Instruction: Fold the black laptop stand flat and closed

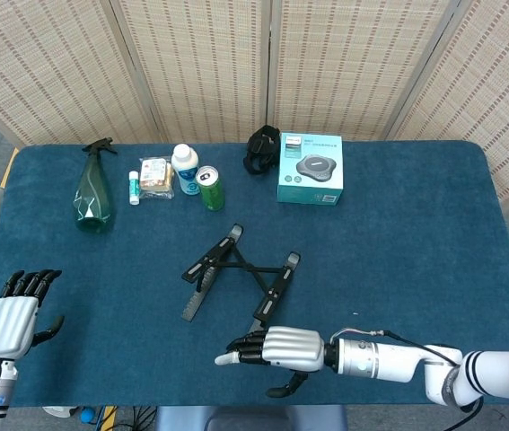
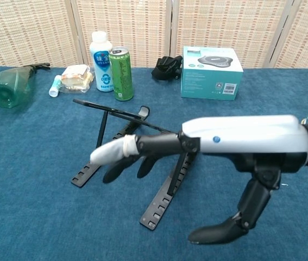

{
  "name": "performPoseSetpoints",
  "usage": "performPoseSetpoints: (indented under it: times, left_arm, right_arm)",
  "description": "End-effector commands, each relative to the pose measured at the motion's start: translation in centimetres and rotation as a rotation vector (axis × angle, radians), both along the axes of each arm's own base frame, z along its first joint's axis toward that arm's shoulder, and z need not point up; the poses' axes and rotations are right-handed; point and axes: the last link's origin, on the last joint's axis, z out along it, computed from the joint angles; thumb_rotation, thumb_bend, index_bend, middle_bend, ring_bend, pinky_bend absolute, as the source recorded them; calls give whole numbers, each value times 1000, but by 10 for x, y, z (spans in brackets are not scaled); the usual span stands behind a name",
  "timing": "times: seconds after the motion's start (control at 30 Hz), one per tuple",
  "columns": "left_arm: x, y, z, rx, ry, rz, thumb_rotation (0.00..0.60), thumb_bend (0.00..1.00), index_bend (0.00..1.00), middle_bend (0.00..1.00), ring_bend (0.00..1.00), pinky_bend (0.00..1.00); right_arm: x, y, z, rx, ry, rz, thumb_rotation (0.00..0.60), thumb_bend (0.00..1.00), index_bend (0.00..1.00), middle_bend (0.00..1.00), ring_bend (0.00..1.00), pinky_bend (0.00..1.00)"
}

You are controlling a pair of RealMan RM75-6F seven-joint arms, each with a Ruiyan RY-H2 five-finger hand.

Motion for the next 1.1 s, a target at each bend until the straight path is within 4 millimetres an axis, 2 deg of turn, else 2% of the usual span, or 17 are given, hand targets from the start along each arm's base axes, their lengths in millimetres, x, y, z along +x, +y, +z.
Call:
performPoseSetpoints:
  times: [0.03,0.3,0.43,0.57,0.73,0.87,1.1]
  left_arm:
    - [0,0,0,-1,0,0,600,242,160,164,151,71]
    - [-1,1,-1,-6,-1,-2,600,242,160,165,151,71]
    - [0,1,-1,-8,0,-4,600,242,160,164,151,72]
    - [-1,0,0,-5,0,-1,600,242,160,165,151,71]
    - [-2,-1,0,-4,-1,1,600,242,160,164,151,71]
    - [-2,-1,1,-2,-1,-1,600,242,160,165,151,72]
    - [-4,-2,3,1,-1,4,600,242,160,164,151,71]
  right_arm:
    - [-1,1,-9,23,26,9,600,256,0,158,96,194]
    - [1,-2,-27,44,67,10,600,256,0,158,87,194]
    - [0,-6,-43,59,112,9,600,256,0,155,76,184]
    - [0,-9,-56,66,138,2,600,256,0,139,53,134]
    - [1,-20,-70,47,163,-22,600,249,0,74,3,8]
    - [3,-29,-81,31,178,-49,600,221,0,11,0,0]
    - [9,-44,-85,-20,132,-86,600,206,0,0,0,0]
